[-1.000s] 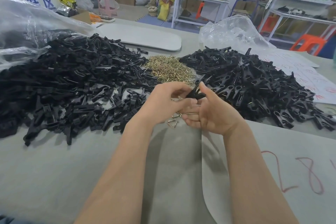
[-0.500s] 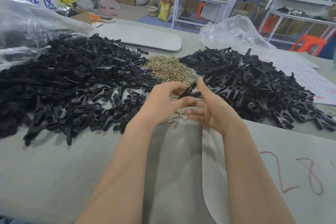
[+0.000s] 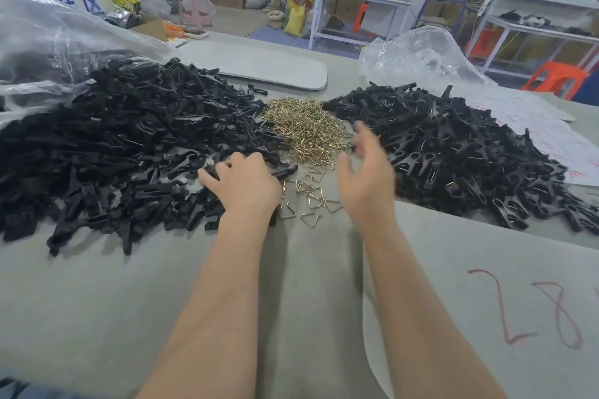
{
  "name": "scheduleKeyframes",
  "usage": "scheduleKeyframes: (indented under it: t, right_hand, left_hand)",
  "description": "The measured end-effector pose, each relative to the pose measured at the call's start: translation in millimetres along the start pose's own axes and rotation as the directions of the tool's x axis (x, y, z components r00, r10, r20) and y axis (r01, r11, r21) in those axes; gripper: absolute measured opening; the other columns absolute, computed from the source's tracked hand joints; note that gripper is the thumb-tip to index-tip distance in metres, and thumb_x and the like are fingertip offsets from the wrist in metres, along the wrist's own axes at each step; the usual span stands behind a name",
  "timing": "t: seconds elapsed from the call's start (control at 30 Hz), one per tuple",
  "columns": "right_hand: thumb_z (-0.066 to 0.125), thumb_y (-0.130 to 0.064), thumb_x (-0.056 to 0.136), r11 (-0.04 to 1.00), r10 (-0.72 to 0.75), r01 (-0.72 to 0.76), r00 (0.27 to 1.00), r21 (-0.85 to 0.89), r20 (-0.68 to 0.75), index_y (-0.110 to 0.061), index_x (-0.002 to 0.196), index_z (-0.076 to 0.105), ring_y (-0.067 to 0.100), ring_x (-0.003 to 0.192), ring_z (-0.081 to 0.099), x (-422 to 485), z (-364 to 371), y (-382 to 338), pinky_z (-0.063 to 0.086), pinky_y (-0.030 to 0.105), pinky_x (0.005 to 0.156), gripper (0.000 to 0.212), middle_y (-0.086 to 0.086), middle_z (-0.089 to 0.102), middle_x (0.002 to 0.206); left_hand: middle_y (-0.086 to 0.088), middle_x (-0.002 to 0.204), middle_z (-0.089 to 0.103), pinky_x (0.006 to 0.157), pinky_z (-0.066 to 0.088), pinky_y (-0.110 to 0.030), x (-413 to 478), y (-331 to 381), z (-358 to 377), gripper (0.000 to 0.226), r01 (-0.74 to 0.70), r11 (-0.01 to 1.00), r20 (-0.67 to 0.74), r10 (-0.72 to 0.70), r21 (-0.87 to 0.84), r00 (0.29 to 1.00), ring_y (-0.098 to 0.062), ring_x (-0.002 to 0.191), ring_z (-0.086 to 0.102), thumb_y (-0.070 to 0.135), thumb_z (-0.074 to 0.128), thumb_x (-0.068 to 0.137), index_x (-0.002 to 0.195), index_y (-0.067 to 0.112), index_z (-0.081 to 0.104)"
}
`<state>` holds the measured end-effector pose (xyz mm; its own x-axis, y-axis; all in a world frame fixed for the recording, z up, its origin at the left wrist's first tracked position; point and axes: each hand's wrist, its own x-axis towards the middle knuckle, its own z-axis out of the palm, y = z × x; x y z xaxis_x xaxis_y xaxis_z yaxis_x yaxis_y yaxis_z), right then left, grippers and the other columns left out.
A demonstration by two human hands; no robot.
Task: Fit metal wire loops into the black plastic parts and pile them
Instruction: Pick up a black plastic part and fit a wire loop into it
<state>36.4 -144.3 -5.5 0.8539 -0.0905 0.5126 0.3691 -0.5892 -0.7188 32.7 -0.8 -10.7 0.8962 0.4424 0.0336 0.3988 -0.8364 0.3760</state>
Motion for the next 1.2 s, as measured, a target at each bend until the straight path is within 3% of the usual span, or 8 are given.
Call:
scheduleKeyframes:
  t: [0.13, 0.27, 0.43, 0.63, 0.8, 0.93, 1.1, 1.2]
  right_hand:
    - [0.044, -0.008, 0.093, 0.937, -0.117, 0.255, 0.873, -0.239, 0.473, -0.018, 0.143, 0.038, 0.025, 0.141, 0.023, -11, 30, 2, 0.014, 0.038, 0.118, 0.052, 0.005, 0.033, 0.152]
    - [0.041, -0.015, 0.095, 0.889, 0.023, 0.264, 0.79, -0.374, 0.612, -0.031, 0.147, 0.026, 0.024, 0.146, 0.005, -18, 44, 7, 0.01, 0.049, 0.117, 0.056, -0.007, 0.016, 0.158]
    - [0.038, -0.013, 0.095, 0.906, 0.014, 0.237, 0.813, -0.352, 0.582, -0.026, 0.14, 0.04, 0.018, 0.143, 0.02, -15, 41, 6, 0.016, 0.043, 0.116, 0.047, -0.006, 0.027, 0.155]
    - [0.039, -0.004, 0.093, 0.954, -0.04, 0.193, 0.839, -0.229, 0.542, -0.014, 0.138, 0.044, 0.021, 0.136, 0.034, -12, 35, 2, 0.023, 0.032, 0.112, 0.047, 0.004, 0.04, 0.148]
    - [0.044, -0.022, 0.098, 0.988, 0.142, -0.151, 0.954, 0.017, 0.263, -0.017, 0.138, 0.044, 0.016, 0.104, 0.057, -8, 27, -1, 0.033, 0.015, 0.082, 0.04, 0.002, 0.062, 0.119]
    - [0.054, -0.02, 0.095, 0.748, 0.33, -0.422, 0.906, 0.513, 0.264, -0.008, 0.134, 0.043, 0.017, 0.088, 0.067, -1, 21, -7, 0.052, 0.035, 0.09, 0.043, 0.004, 0.069, 0.09]
    - [0.058, -0.006, 0.091, 0.64, 0.421, -0.425, 0.891, 0.64, 0.171, 0.0, 0.131, 0.041, 0.015, 0.081, 0.065, 3, 12, -5, 0.055, 0.032, 0.084, 0.044, 0.004, 0.065, 0.087]
    - [0.057, 0.0, 0.091, 0.596, 0.477, -0.419, 0.871, 0.685, 0.118, 0.0, 0.127, 0.043, 0.011, 0.079, 0.063, 6, 4, -3, 0.055, 0.026, 0.078, 0.039, 0.004, 0.064, 0.089]
  left_hand:
    - [-0.004, 0.125, 0.05, 0.107, 0.018, -0.046, 4, -1, 1, 0.037, -0.035, 0.999, -0.055, 0.033, -0.041, 0.998, -0.025, 0.12, 0.047, 0.009, 0.05, 0.085, 0.116, 0.027, 0.059]
    - [-0.003, 0.125, 0.052, 0.107, 0.018, -0.045, 4, -2, 0, 0.033, -0.037, 0.997, -0.094, 0.03, -0.072, 0.995, -0.023, 0.119, 0.048, 0.013, 0.052, 0.087, 0.115, 0.028, 0.061]
    - [-0.005, 0.145, 0.034, 0.113, -0.001, -0.057, -1, 2, 3, 0.033, -0.077, 0.997, -0.04, 0.078, 0.032, 0.996, -0.03, 0.138, 0.02, 0.03, 0.054, 0.091, 0.123, 0.026, 0.058]
    - [-0.003, 0.137, 0.045, 0.112, -0.003, -0.06, -1, 5, 5, 0.028, -0.103, 0.994, -0.025, 0.104, 0.045, 0.994, -0.03, 0.138, 0.022, 0.022, 0.053, 0.091, 0.118, 0.025, 0.061]
    - [-0.004, 0.116, 0.061, 0.101, 0.029, -0.042, 1, 9, -2, 0.021, -0.264, 0.948, -0.218, 0.224, -0.179, 0.95, -0.027, 0.116, 0.049, 0.023, 0.05, 0.096, 0.113, 0.019, 0.06]
    - [-0.004, 0.1, 0.067, 0.085, 0.048, -0.038, -8, 20, -5, 0.014, -0.418, 0.76, -0.233, 0.348, -0.498, 0.908, -0.024, 0.094, 0.06, 0.018, 0.054, 0.094, 0.105, 0.014, 0.061]
    - [0.005, 0.093, 0.067, 0.083, 0.051, -0.03, -16, 28, 0, 0.012, -0.487, 0.624, -0.191, 0.481, -0.611, 0.856, -0.012, 0.085, 0.064, 0.019, 0.065, 0.087, 0.099, 0.019, 0.067]
    - [0.01, 0.078, 0.065, 0.064, 0.056, -0.023, -17, 29, 1, 0.017, -0.341, 0.551, -0.077, 0.445, -0.762, 0.892, -0.004, 0.057, 0.063, 0.019, 0.071, 0.084, 0.096, 0.025, 0.061]
